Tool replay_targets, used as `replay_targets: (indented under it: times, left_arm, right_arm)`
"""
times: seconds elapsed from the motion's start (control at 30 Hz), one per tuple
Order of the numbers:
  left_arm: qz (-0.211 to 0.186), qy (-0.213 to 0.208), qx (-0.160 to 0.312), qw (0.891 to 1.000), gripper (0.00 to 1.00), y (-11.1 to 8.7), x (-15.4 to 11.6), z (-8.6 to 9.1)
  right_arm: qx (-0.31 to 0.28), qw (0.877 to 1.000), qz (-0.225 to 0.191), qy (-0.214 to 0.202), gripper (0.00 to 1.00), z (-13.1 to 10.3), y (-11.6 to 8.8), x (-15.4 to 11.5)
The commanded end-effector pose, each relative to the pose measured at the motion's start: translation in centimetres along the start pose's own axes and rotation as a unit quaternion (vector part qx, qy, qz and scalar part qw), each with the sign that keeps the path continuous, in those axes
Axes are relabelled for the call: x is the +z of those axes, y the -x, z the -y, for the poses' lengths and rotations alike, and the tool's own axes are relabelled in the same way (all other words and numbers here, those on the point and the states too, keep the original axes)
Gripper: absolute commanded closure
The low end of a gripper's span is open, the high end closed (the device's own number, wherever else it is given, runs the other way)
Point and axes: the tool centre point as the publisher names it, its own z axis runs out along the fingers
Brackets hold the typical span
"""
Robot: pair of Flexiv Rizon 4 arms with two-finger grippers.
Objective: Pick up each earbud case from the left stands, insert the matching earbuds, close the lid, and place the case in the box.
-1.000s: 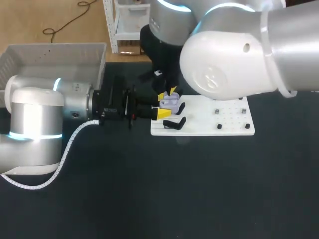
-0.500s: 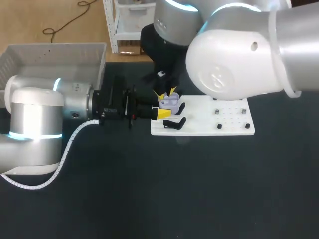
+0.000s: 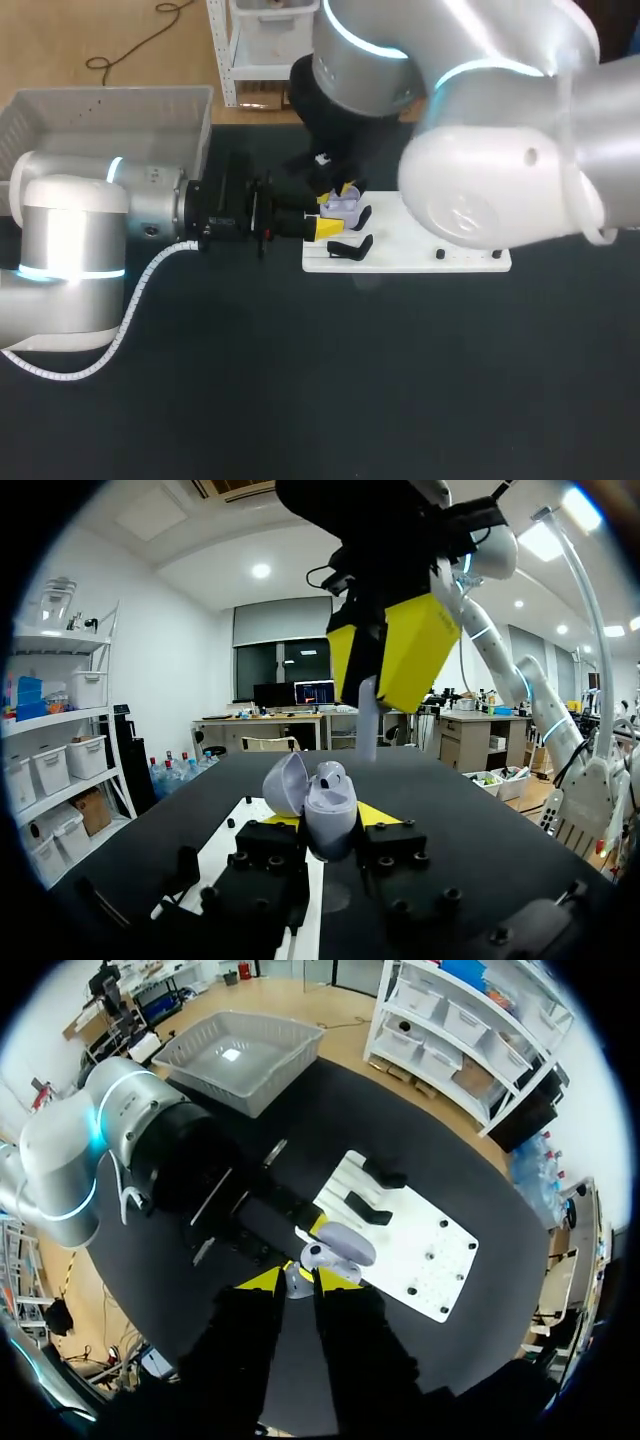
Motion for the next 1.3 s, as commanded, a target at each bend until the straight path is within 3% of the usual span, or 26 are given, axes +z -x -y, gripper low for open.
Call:
replay_targets:
  times: [0.03, 1.3]
  left_arm:
    - [0.000, 0.002, 0.001, 1.000, 1.00, 0.0, 0.0, 0.1]
    - [0.000, 0.002, 0.001, 1.000, 1.00, 0.0, 0.0, 0.1]
  right_arm:
    - [0.001, 1.000, 0.023, 0.010, 1.00, 0.4, -0.4, 0.2]
    - [-0.004, 1.000, 0.013, 0.012, 1.00, 1.4, -0.1, 1.9]
